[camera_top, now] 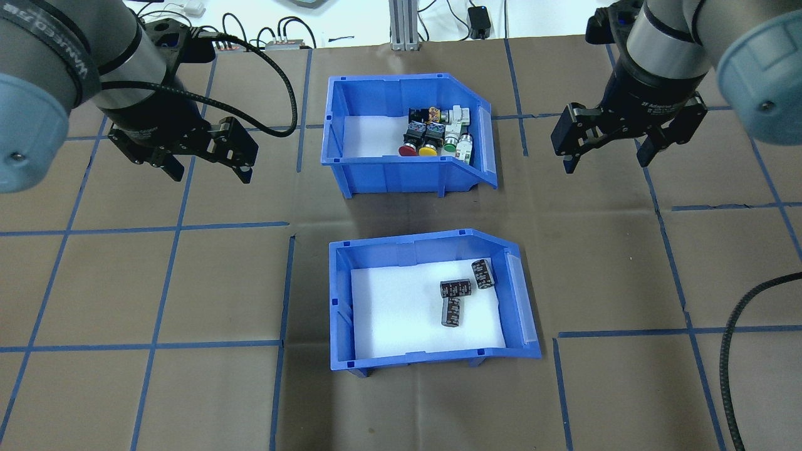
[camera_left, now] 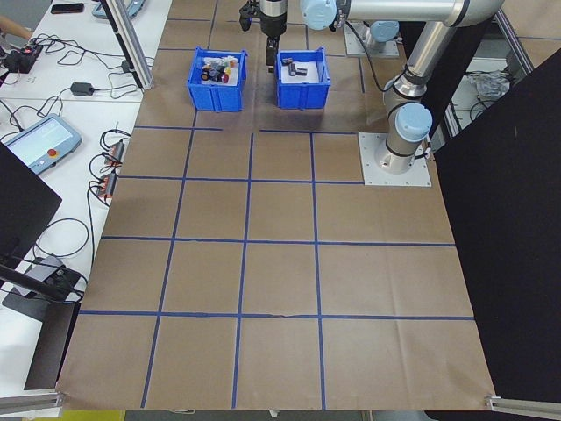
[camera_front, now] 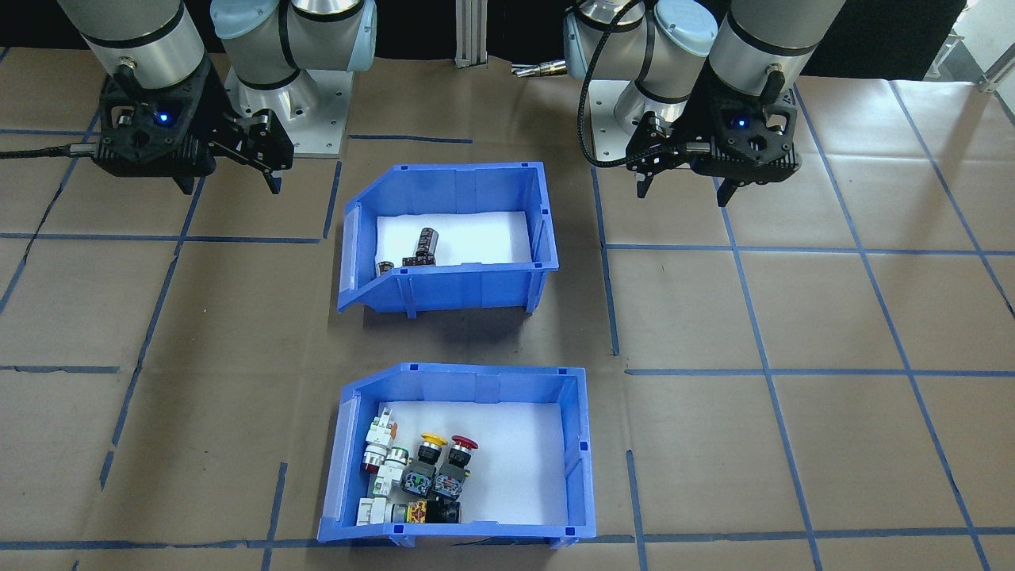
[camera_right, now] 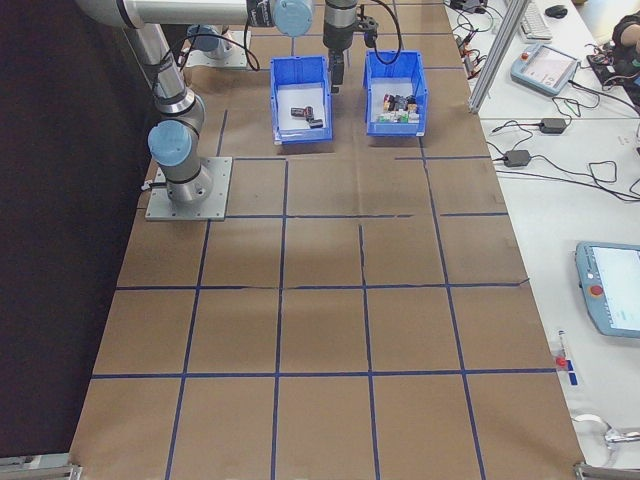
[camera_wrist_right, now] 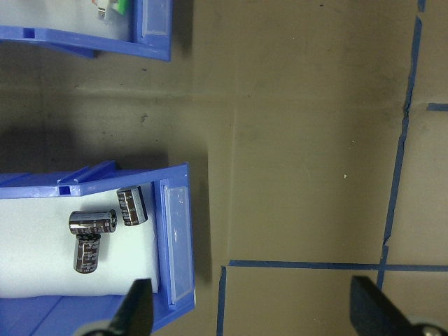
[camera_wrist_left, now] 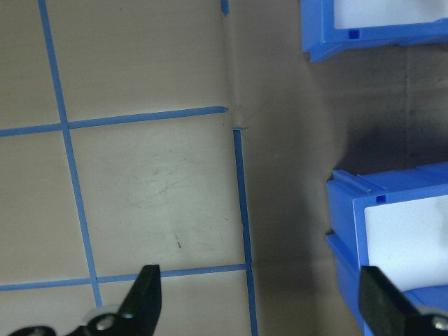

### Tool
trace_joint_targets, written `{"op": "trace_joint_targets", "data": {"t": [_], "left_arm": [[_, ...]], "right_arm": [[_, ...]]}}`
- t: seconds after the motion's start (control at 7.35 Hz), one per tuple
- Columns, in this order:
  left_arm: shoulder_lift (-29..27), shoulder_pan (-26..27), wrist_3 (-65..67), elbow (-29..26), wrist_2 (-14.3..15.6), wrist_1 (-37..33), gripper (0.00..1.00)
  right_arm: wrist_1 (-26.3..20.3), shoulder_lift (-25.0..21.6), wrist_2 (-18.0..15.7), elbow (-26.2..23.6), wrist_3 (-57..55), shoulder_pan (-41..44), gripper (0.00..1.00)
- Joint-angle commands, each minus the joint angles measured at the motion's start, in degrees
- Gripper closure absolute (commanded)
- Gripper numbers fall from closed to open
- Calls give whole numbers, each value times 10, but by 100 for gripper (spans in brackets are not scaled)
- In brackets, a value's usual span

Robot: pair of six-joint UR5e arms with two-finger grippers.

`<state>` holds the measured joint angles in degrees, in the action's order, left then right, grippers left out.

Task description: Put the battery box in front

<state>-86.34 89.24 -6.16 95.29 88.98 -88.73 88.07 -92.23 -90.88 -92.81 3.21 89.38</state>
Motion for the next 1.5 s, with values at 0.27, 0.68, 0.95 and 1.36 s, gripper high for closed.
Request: {"op": "trace_joint_targets", "data": {"t": [0.27, 0.68, 0.95, 1.36], "left_arm": [[20, 7, 62, 65, 1, 73, 0], [16, 82, 374, 66, 7, 110, 0], [19, 123, 624, 84, 6, 114, 0], [33, 193, 933, 161, 7, 130, 0]], "right_arm": [[-4, 0, -9, 3, 7, 2, 0], [0, 32, 0, 21, 87, 16, 0], [2, 70, -1, 62, 166, 38, 0], [28, 184, -1, 189, 322, 94, 0]]}}
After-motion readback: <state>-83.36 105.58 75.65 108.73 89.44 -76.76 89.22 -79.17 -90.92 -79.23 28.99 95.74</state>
